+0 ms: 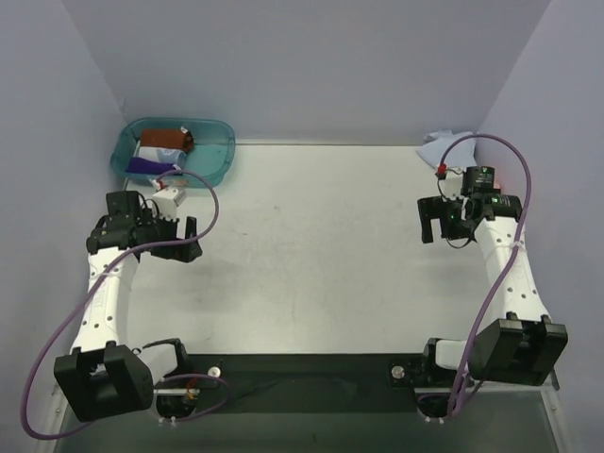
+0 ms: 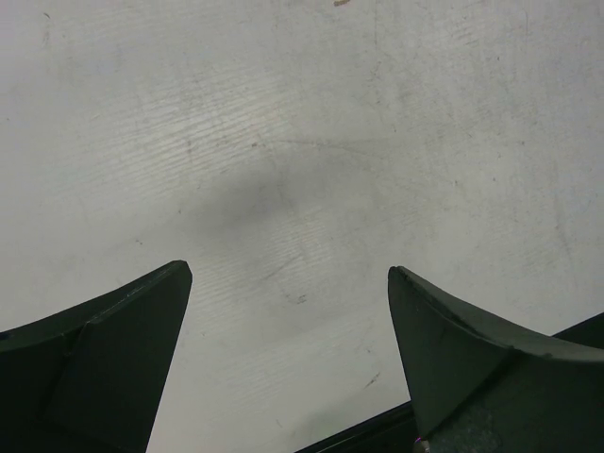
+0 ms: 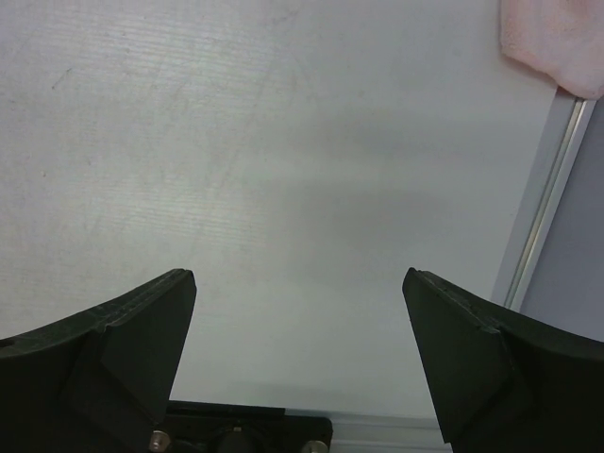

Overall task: Roll the towels
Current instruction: Grab a towel with the right arm

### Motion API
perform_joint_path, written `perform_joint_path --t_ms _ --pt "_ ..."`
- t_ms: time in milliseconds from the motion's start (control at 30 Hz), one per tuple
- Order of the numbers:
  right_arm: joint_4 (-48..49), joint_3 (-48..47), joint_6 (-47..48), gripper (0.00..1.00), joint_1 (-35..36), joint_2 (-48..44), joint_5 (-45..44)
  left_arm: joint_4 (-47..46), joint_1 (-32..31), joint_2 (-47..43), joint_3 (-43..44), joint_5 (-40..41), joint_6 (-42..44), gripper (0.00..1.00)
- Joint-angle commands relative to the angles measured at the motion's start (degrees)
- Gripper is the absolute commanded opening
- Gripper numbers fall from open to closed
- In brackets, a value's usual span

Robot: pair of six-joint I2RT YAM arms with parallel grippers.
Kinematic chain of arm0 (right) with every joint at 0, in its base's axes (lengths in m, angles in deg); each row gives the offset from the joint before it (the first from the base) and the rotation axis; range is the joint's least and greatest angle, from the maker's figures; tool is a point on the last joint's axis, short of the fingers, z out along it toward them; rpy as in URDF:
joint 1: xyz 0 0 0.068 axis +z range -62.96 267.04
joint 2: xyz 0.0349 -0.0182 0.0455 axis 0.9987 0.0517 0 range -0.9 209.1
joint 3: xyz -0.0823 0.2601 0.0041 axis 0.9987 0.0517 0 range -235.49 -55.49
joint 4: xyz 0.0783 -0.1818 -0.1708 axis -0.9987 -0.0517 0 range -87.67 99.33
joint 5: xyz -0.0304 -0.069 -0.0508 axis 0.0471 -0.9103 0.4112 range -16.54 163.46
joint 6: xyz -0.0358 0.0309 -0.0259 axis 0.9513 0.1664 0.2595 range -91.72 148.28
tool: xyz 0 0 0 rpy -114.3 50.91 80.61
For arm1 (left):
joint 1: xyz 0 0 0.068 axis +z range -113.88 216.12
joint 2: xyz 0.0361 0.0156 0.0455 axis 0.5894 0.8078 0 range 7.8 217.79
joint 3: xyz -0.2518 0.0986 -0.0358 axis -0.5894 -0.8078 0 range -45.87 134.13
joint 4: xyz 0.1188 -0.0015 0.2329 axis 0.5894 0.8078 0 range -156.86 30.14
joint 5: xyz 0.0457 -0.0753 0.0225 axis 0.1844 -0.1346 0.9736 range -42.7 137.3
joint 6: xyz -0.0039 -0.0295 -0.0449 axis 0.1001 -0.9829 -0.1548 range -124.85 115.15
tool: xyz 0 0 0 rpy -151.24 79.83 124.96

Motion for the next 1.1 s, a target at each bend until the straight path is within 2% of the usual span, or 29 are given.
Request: perform_joint_path --t_ms 0,267,433,600,967,1067 --pt "-1.6 -4.3 3.2 1.00 0.4 4.7 -3.9 -1.9 -0.3 0.0 4.1 0.0 -1.8 0.97" --pt "-1.6 -19.1 12.3 1.00 0.0 21.8 -19.9 -2.8 -0.5 0.9 8.7 -4.0 -4.2 0.98" --pt "-1.8 -32.0 12.9 1.00 -3.2 36.4 -24.2 -2.8 -0.7 2.0 10.3 -6.9 -6.9 0.97" --pt "-2.8 -37.7 13.7 1.00 -5.4 47.0 -23.2 -3.0 -1.0 3.9 11.3 -7.4 -8.1 0.97" --pt "-3.3 -40.6 9.5 0.99 -8.3 56.7 -15.0 -2.9 -1.0 9.0 12.7 -7.2 -10.6 0.97" --pt "-3.5 -41.6 9.1 0.91 -8.6 58.5 -14.2 -2.9 -1.0 8.7 12.4 -7.4 -10.3 0.97"
